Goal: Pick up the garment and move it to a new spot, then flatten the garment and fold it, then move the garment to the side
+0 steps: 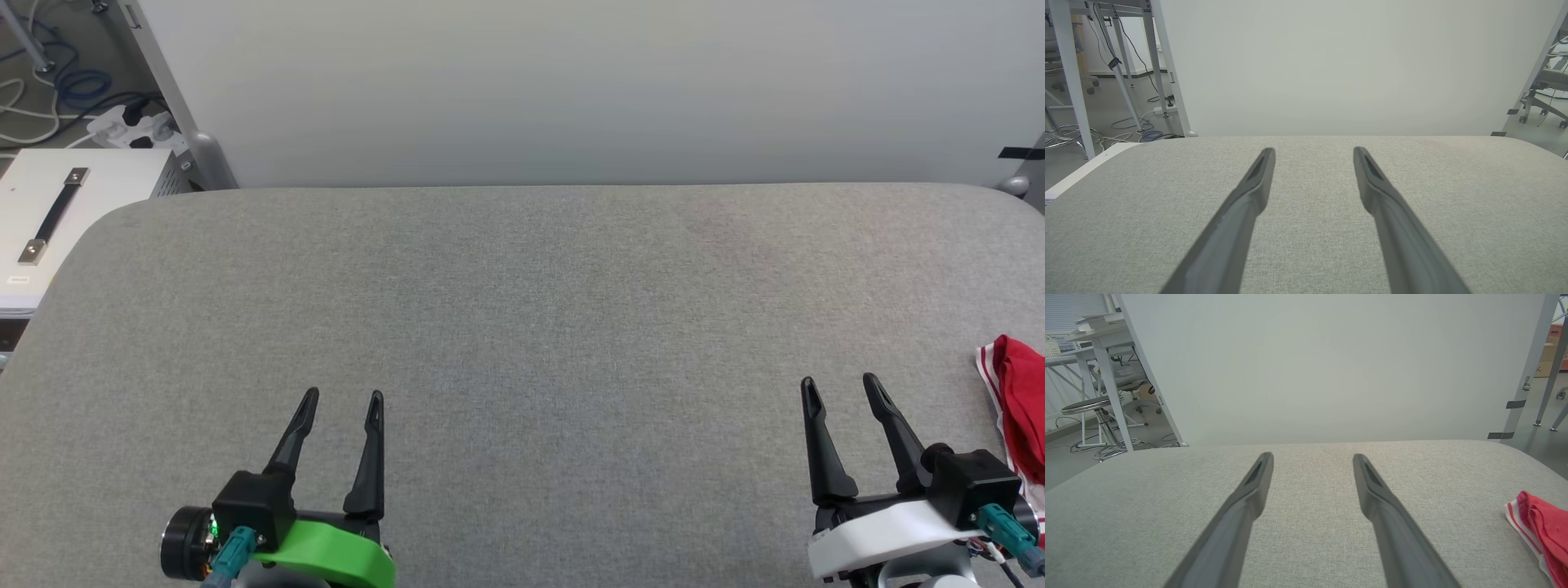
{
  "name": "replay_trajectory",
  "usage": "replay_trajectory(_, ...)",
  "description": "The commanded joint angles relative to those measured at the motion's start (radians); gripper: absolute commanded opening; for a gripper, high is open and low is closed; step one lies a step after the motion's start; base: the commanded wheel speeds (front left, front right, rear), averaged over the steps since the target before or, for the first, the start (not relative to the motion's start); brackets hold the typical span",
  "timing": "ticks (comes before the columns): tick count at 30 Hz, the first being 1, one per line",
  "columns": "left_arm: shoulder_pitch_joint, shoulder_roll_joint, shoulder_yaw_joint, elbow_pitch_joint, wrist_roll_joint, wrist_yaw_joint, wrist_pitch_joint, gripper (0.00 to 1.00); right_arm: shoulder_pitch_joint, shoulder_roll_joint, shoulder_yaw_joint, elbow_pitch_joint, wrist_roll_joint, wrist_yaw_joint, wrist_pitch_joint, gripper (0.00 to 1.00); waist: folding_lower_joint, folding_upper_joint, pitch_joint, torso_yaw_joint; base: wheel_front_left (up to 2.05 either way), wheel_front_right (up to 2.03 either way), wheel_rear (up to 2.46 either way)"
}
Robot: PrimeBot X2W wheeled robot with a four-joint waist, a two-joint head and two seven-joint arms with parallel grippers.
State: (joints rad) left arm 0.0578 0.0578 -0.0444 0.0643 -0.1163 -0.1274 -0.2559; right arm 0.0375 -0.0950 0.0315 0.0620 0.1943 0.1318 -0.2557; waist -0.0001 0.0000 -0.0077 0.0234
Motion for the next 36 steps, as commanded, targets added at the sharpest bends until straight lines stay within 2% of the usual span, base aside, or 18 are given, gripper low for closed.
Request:
replay_trajectory(1, 0.006, -0.007, 0.002, 0.003, -0.01, 0.001, -0.006, 1.0, 0.005, 0.007, -0.002, -0.006, -0.009, -0.001, -0.006, 1.0, 0.0001, 0.0, 0.0, 0.0, 0.0, 0.0, 0.0)
replay_trajectory(13, 0.001, -0.007, 0.0, 0.003, -0.046, 0.0, -0.006, 1.0, 0.003, 0.013, -0.001, -0.006, -0.008, -0.001, -0.006, 1.0, 0.0001, 0.0, 0.0, 0.0, 0.0, 0.0, 0.0)
replay_trajectory(14, 0.0, 0.0, -0.001, 0.002, -0.044, 0.0, 0.0, 0.0, 0.0, 0.011, -0.001, -0.001, -0.002, 0.0, 0.0, 0.0, 0.0001, 0.0, 0.001, 0.0, 0.0, 0.0, 0.0)
replay_trajectory(36, -0.009, 0.0, 0.004, -0.008, -0.02, 0.019, 0.04, 0.0, -0.006, 0.016, -0.005, -0.009, -0.031, 0.0, 0.039, 0.0, 0.0001, 0.0, 0.002, -0.004, 0.0, 0.0, 0.0)
